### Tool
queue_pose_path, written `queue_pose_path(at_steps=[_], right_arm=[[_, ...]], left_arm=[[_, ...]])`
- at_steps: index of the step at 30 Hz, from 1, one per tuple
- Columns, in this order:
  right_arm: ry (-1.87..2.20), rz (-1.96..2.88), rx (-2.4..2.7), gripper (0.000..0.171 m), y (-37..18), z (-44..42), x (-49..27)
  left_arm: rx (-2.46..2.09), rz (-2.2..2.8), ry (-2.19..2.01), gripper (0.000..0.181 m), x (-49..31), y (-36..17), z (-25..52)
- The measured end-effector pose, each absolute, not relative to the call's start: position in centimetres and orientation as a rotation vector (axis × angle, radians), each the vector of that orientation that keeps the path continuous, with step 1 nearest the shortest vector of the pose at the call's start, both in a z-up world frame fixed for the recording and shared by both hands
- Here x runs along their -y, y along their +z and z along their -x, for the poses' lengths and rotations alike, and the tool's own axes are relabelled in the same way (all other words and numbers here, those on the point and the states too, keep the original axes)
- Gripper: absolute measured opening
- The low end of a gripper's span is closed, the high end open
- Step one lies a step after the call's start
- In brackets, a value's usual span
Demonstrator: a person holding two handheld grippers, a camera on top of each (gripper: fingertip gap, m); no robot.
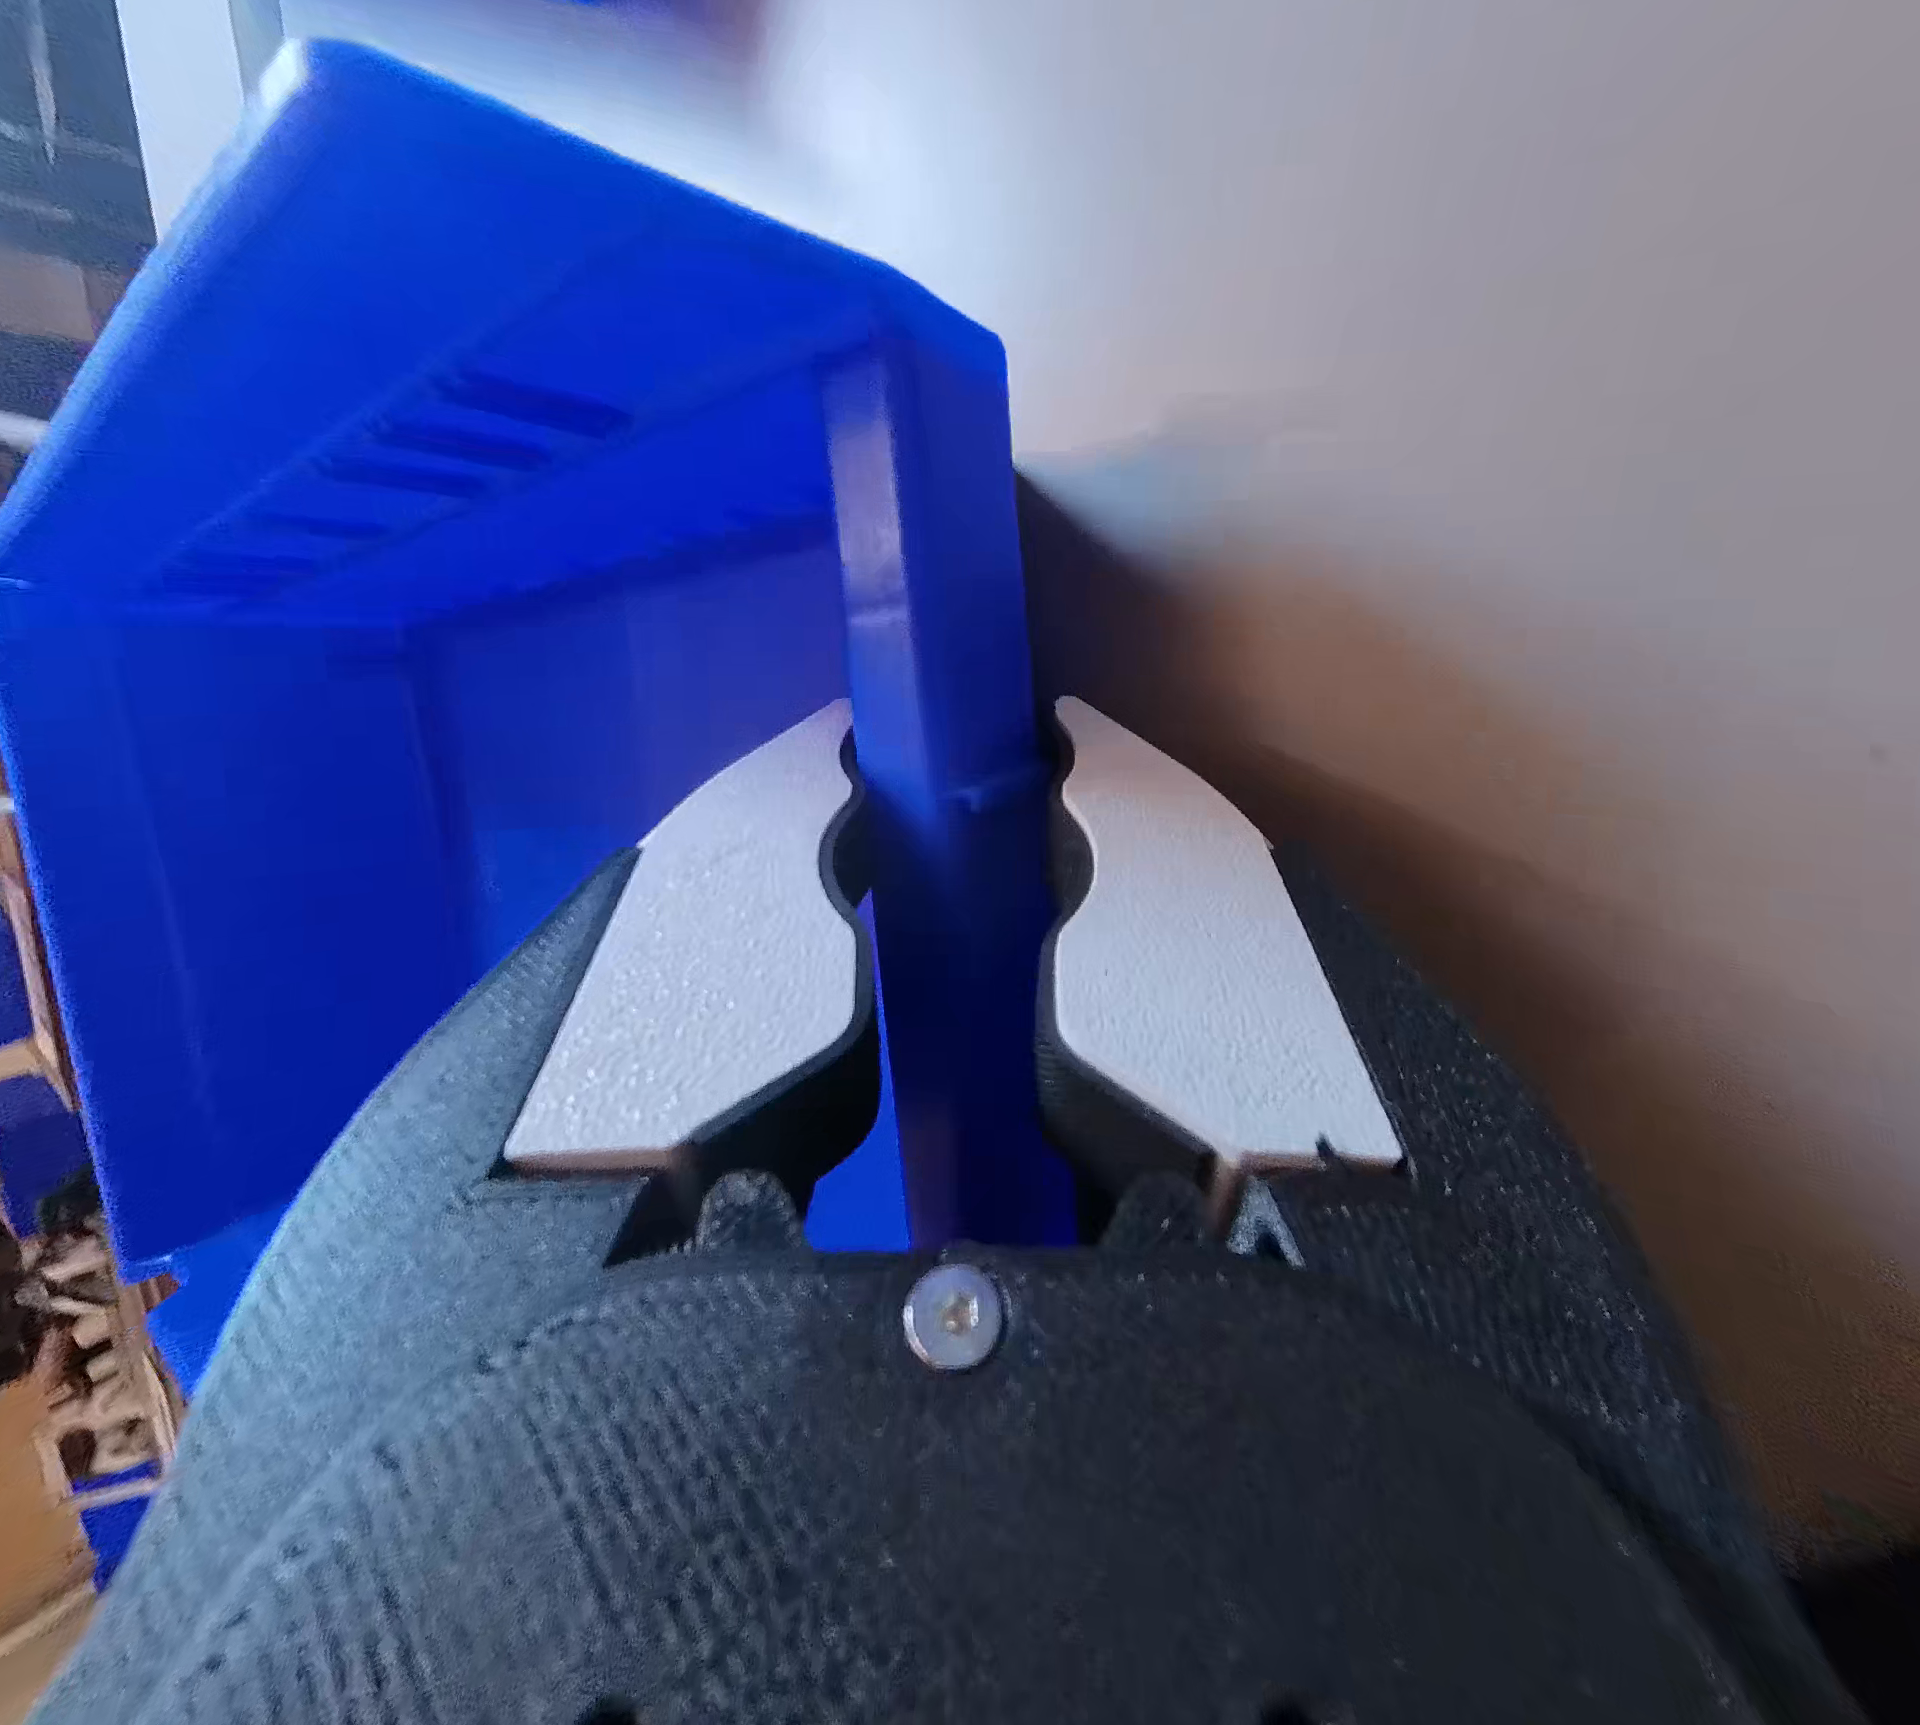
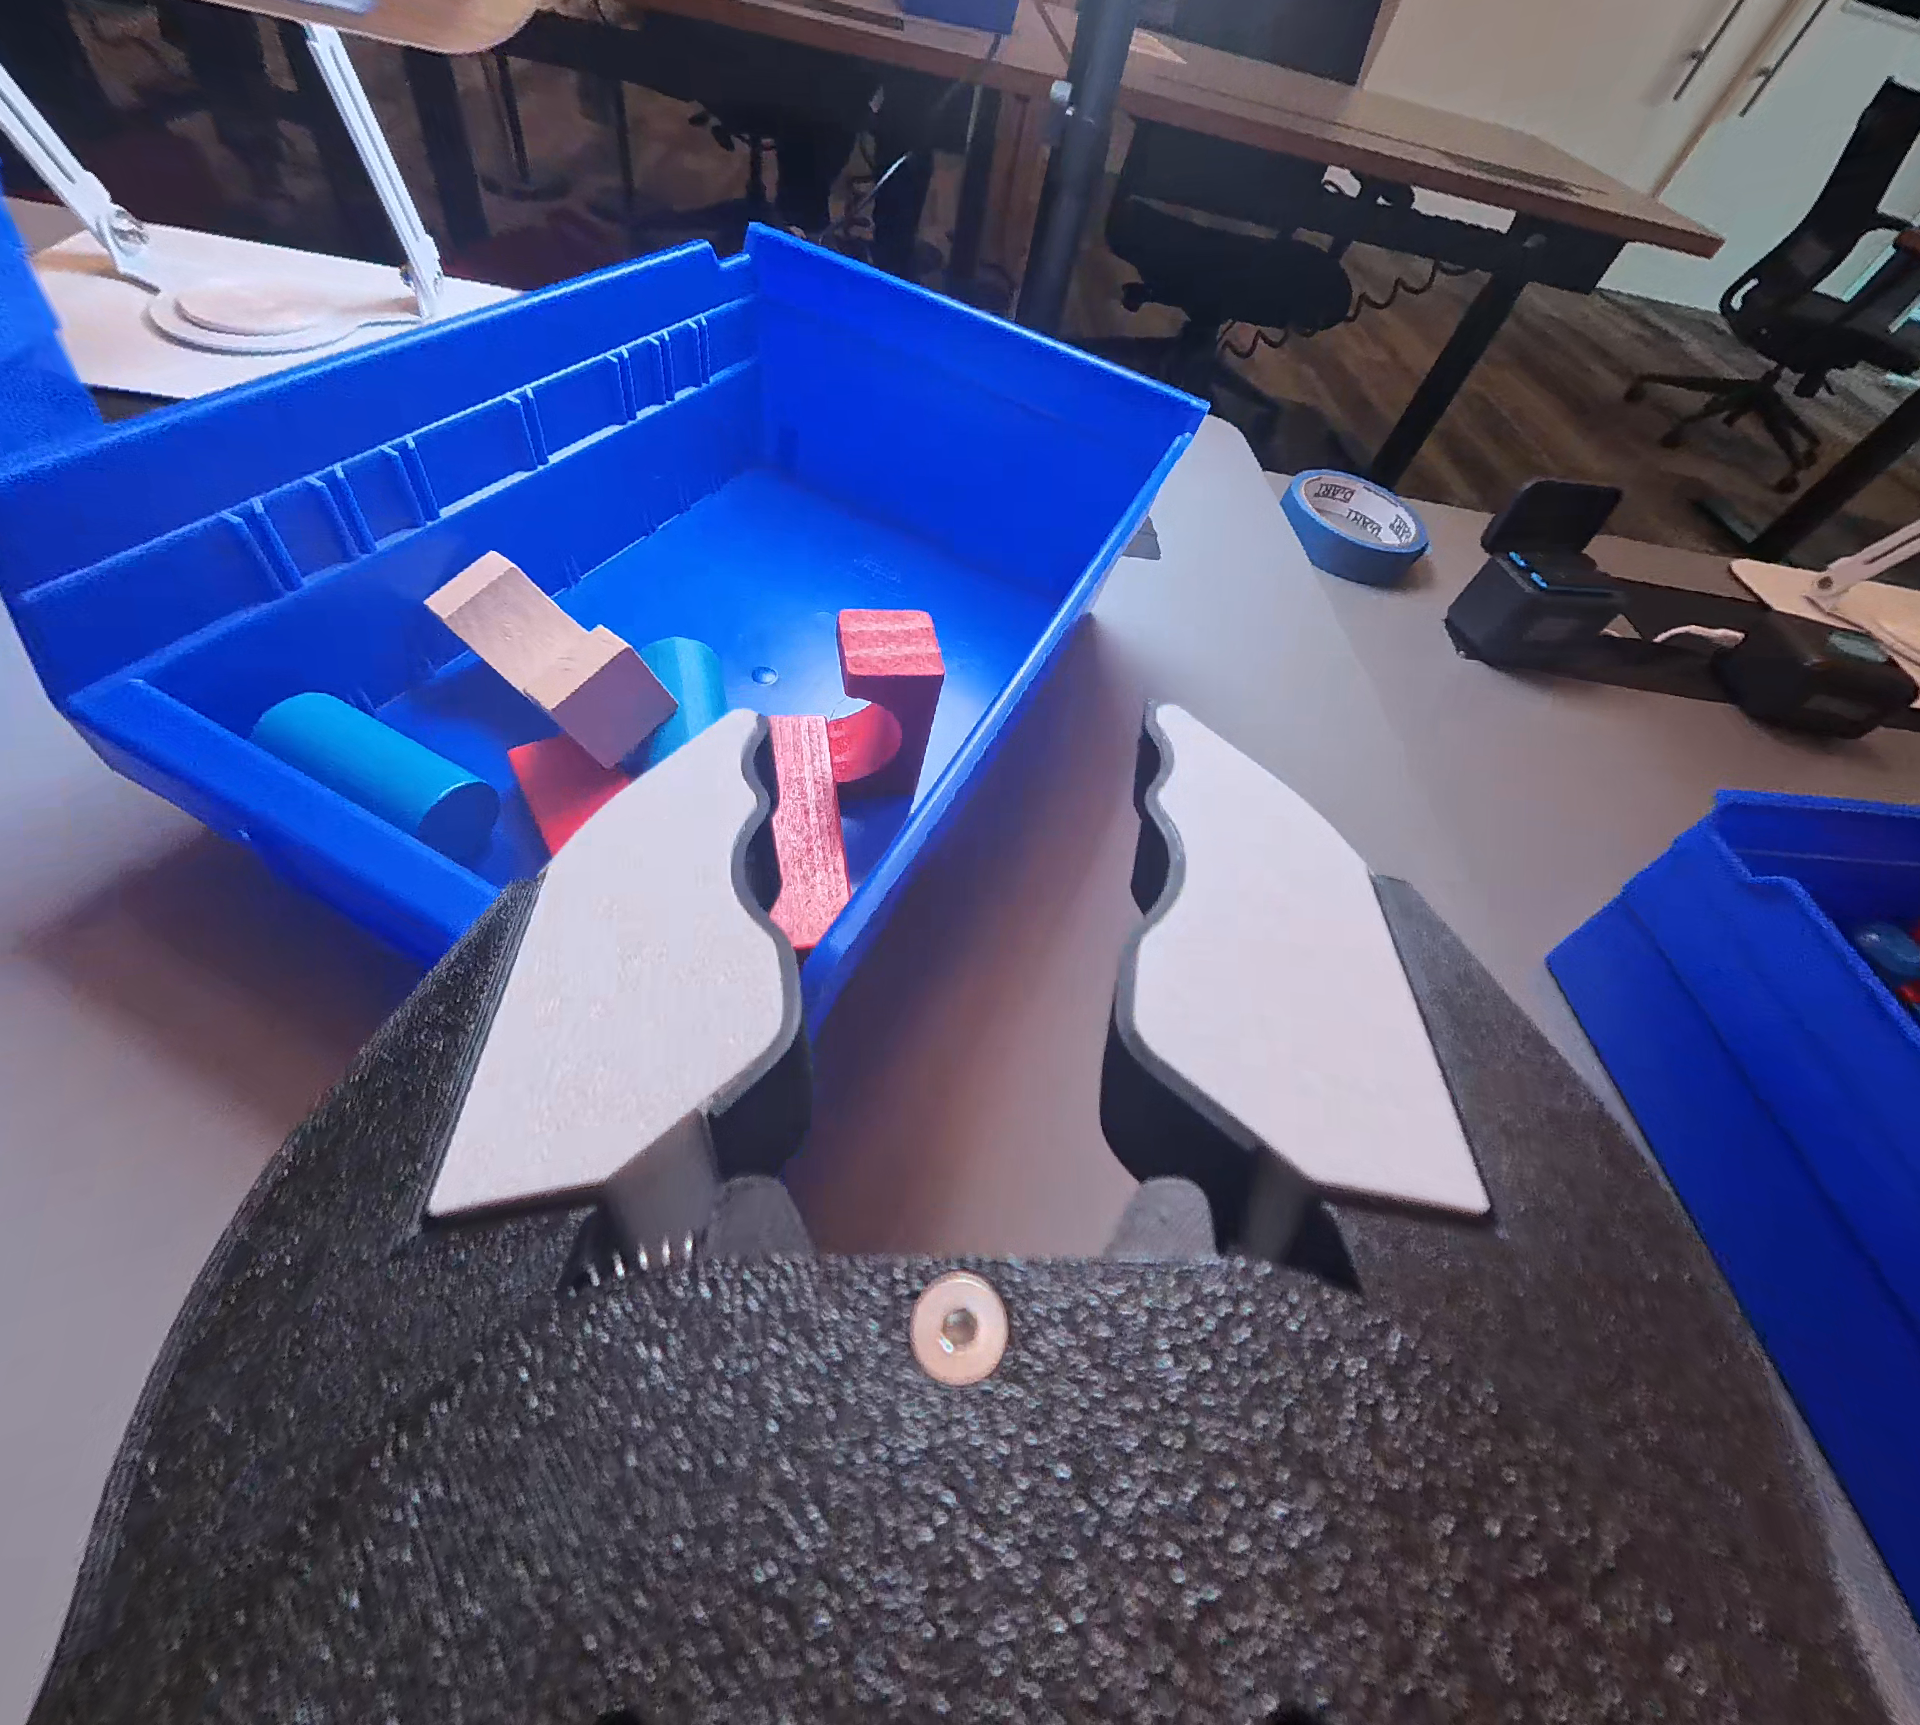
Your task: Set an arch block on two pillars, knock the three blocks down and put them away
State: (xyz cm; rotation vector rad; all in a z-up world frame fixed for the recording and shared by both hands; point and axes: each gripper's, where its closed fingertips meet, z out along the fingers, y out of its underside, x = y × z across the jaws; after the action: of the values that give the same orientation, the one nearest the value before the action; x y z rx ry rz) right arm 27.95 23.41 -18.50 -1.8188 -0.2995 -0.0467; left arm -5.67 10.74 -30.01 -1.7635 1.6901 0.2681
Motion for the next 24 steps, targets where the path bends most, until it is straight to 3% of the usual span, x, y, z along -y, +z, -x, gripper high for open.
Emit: queue_pose_path(at_steps=[3,5,8,11,12,16,21,24], right_arm=[[-0.026,1.853,0.297,0.067,-19.5,-27.9,-23.3],[-0.013,1.886,0.303,0.067,-20.6,-27.8,-23.3],[0.024,1.956,0.318,0.066,-22.5,-27.4,-23.5],[0.083,2.036,0.310,0.049,-24.4,-26.9,-24.1],[0.136,2.052,0.300,0.033,-24.7,-26.6,-24.0],[0.096,2.109,0.201,0.011,-24.8,-28.5,-23.1],[0.051,2.114,0.167,0.006,-24.8,-29.0,-19.4],[0.068,2.077,0.185,0.006,-24.7,-28.1,-16.5]], left_arm=[[-1.677,1.625,0.317,0.033,-13.6,-29.2,3.6],[-1.585,1.607,0.310,0.048,-15.0,-28.2,3.0],[-1.414,1.600,0.064,0.046,-13.9,-24.6,1.4],[-1.281,1.610,-0.180,0.044,-12.4,-21.3,0.1],[-1.243,1.613,-0.241,0.043,-12.0,-20.7,-0.3],[-1.148,1.702,-0.437,0.043,-11.3,-21.2,-2.0],[-1.061,1.849,-0.744,0.055,-10.0,-22.7,-6.6],[-1.082,1.886,-0.656,0.070,-10.7,-24.3,-9.3]])
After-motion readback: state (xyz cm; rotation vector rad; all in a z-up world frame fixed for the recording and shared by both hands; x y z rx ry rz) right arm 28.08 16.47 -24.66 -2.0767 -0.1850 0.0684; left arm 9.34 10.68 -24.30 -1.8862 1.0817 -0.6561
